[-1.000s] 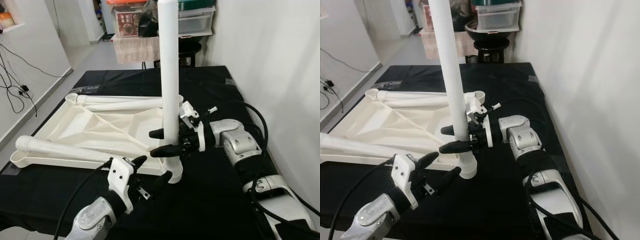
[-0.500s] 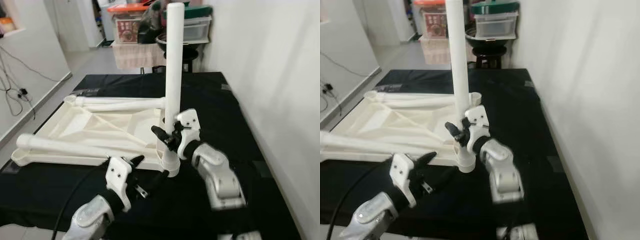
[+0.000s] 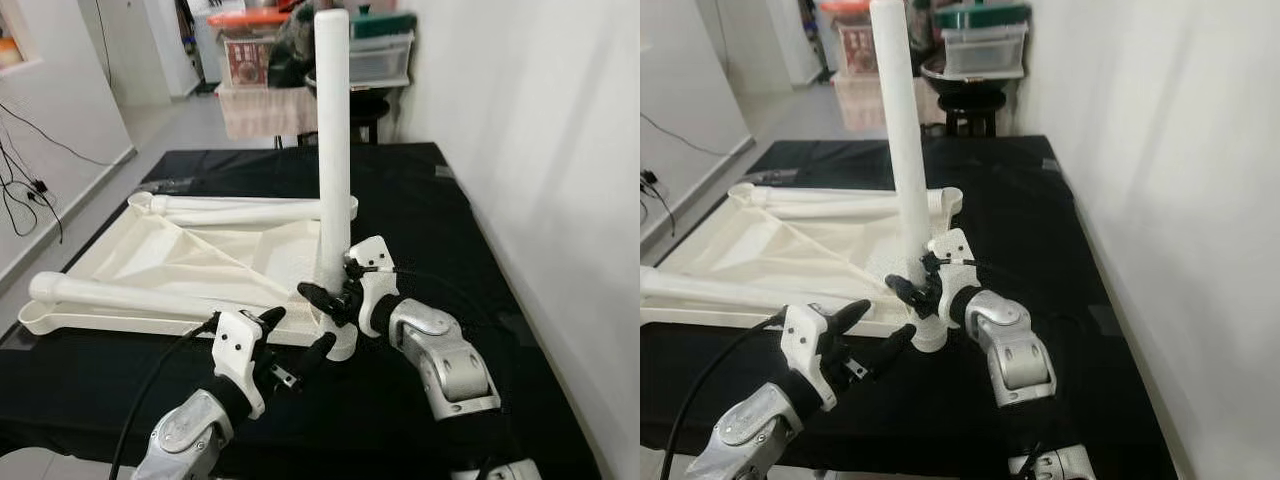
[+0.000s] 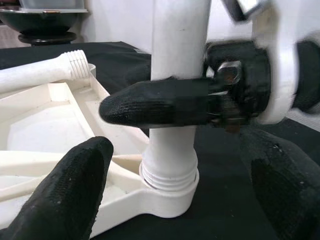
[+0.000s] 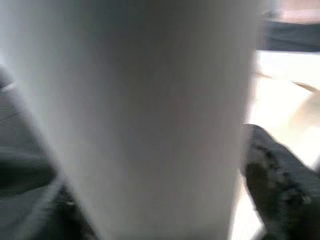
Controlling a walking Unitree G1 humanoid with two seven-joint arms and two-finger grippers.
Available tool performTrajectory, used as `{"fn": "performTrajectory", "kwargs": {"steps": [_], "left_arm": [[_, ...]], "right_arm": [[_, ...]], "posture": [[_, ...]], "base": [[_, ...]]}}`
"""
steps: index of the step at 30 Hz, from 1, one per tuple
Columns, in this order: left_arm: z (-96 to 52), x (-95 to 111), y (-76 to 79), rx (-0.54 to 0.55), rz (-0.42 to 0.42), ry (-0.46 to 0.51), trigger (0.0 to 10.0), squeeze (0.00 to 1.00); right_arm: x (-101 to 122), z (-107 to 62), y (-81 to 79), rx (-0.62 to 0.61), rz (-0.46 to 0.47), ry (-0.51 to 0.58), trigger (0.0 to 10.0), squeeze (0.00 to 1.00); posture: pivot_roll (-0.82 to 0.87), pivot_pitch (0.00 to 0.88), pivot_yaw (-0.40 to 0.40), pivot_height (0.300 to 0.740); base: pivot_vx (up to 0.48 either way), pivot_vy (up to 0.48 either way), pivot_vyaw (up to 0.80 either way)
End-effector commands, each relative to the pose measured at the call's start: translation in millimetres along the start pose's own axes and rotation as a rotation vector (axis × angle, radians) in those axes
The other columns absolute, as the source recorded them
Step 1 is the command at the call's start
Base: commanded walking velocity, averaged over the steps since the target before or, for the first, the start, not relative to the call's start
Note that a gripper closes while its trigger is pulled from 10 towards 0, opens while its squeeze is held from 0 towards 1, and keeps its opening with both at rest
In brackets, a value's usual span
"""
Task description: Building children table
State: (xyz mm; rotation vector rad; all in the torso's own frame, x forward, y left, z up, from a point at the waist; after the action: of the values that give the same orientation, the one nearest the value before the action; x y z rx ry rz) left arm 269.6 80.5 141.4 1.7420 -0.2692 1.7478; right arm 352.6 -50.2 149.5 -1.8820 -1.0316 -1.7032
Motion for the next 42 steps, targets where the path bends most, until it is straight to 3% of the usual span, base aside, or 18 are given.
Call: {"fn": "performTrajectory", "kwargs": {"steps": [1, 2, 4, 5, 6, 11, 13, 14, 15, 25, 29, 35, 36, 37, 39, 40, 41, 42], "left_arm": [[0.2, -2, -3.5, 0.008, -0.002, -0.006, 10.0, 0.00], [1.9, -1, -3.4, 0.005, -0.001, -0.003, 10.0, 0.00], [2.4, -1, -3.4, 0.005, -0.001, -0.002, 10.0, 0.00], [3.3, 0, -4.2, 0.007, 0.000, 0.003, 10.0, 0.00], [4.1, 1, -5.0, 0.010, 0.001, 0.006, 10.0, 0.00], [5.0, 1, -5.8, 0.012, 0.003, 0.010, 10.0, 0.00], [5.7, 1, -6.1, 0.012, 0.010, 0.010, 10.0, 0.00], [6.1, 1, -6.2, 0.012, 0.011, 0.012, 10.0, 0.00], [6.4, 1, -6.0, 0.011, 0.011, 0.013, 10.0, 0.00], [7.0, 2, -4.5, 0.011, 0.003, 0.027, 10.0, 0.00], [8.4, 4, -4.9, 0.007, 0.004, 0.034, 10.0, 0.00], [8.0, 4, -4.8, 0.007, 0.005, 0.036, 10.0, 0.00], [6.1, 5, -5.8, 0.011, 0.008, 0.039, 10.0, 0.00], [4.6, 6, -7.0, 0.016, 0.007, 0.040, 10.0, 0.00], [4.6, 6, -7.0, 0.016, 0.007, 0.040, 10.0, 0.00], [3.5, 6, -8.2, 0.018, 0.005, 0.039, 10.0, 0.00], [3.8, 5, -8.2, 0.014, -0.005, 0.035, 10.0, 0.00], [3.8, 5, -8.2, 0.014, -0.005, 0.035, 10.0, 0.00]], "right_arm": [[21, 0.7, -9.7, 0.140, -0.060, 0.079, 10.0, 1.00], [33, -8.1, -12.3, 0.308, -0.150, 0.150, 10.0, 0.97], [35, -11.1, -12.3, 0.347, -0.172, 0.166, 10.0, 0.97], [37, -15.7, -11.7, 0.422, -0.192, 0.176, 10.0, 0.00], [37, -19.8, -10.6, 0.488, -0.211, 0.172, 10.0, 0.00], [37, -24.8, -9.0, 0.561, -0.229, 0.165, 10.0, 0.00], [38, -26.7, -6.5, 0.641, -0.188, 0.168, 10.0, 0.00], [37, -24.6, -3.2, 0.662, -0.174, 0.161, 8.9, 0.00], [35, -22.9, -0.7, 0.680, -0.155, 0.152, 0.0, 0.00], [27, -29.6, 7.4, 0.717, -0.137, 0.153, 0.0, 0.00], [15, -40.8, 9.6, 0.664, -0.115, 0.130, 0.0, 0.00], [-2, -36.5, 3.4, 0.574, -0.112, 0.067, 0.0, 0.00], [-20, -17.7, 8.3, 0.181, -0.028, -0.019, 0.0, 0.00], [-34, -19.4, -0.3, -0.019, -0.033, -0.096, 0.0, 0.00], [-34, -19.4, -0.3, -0.019, -0.033, -0.096, 0.0, 0.00], [-40, -23.0, -3.5, -0.134, -0.068, -0.140, 0.0, 0.00], [-40, -23.1, 6.4, -0.212, -0.065, -0.154, 0.0, 0.00], [-40, -23.1, 6.4, -0.212, -0.065, -0.154, 0.0, 0.00]], "posture": [[-0.08, 0.003, 0.018, 0.740], [-0.07, 0.000, 0.015, 0.740], [-0.07, 0.000, 0.015, 0.740], [-0.07, 0.000, 0.015, 0.740], [-0.07, 0.000, 0.014, 0.740], [-0.07, 0.000, 0.014, 0.740], [-0.06, 0.000, 0.013, 0.740], [-0.05, 0.000, 0.013, 0.740], [-0.04, 0.000, 0.011, 0.740], [-0.04, 0.000, 0.009, 0.740], [-0.05, 0.000, 0.007, 0.740], [-0.05, 0.000, -0.014, 0.740], [-0.07, 0.017, -0.011, 0.740], [-0.08, 0.020, 0.000, 0.740], [-0.08, 0.020, 0.000, 0.740], [-0.09, 0.016, 0.008, 0.740], [-0.09, 0.000, 0.004, 0.740], [-0.09, 0.000, 0.004, 0.740]], "base": [[0.000, 0.000, 0.00], [0.000, 0.000, 0.00], [0.000, 0.000, 0.00], [0.000, 0.000, 0.00], [0.000, 0.000, 0.00], [0.000, 0.000, 0.00], [0.000, 0.000, 0.00], [0.000, 0.000, 0.00], [0.000, 0.000, 0.00], [0.000, 0.000, 0.00], [0.000, 0.000, 0.00], [0.000, 0.000, 0.00], [0.000, 0.000, 0.00], [0.000, 0.000, 0.00], [0.000, 0.000, 0.00], [0.000, 0.000, 0.00], [0.000, 0.000, 0.00], [0.000, 0.000, 0.00]]}}
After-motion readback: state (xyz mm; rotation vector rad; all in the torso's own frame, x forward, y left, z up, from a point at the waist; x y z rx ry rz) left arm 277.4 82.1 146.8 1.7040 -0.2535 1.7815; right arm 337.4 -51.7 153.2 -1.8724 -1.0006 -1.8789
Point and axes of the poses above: a point about 5 cm out from each wrist's last joint towards the gripper, its own z axis pointing out of the wrist towards the gripper, its own x axis along the axis of the wrist's last joint, y = z × x, the point moved 5 cm from there along z, pointing out of the wrist towards the gripper, and after that the axes turned 12 degrees about -z, right-handed, at the moved point
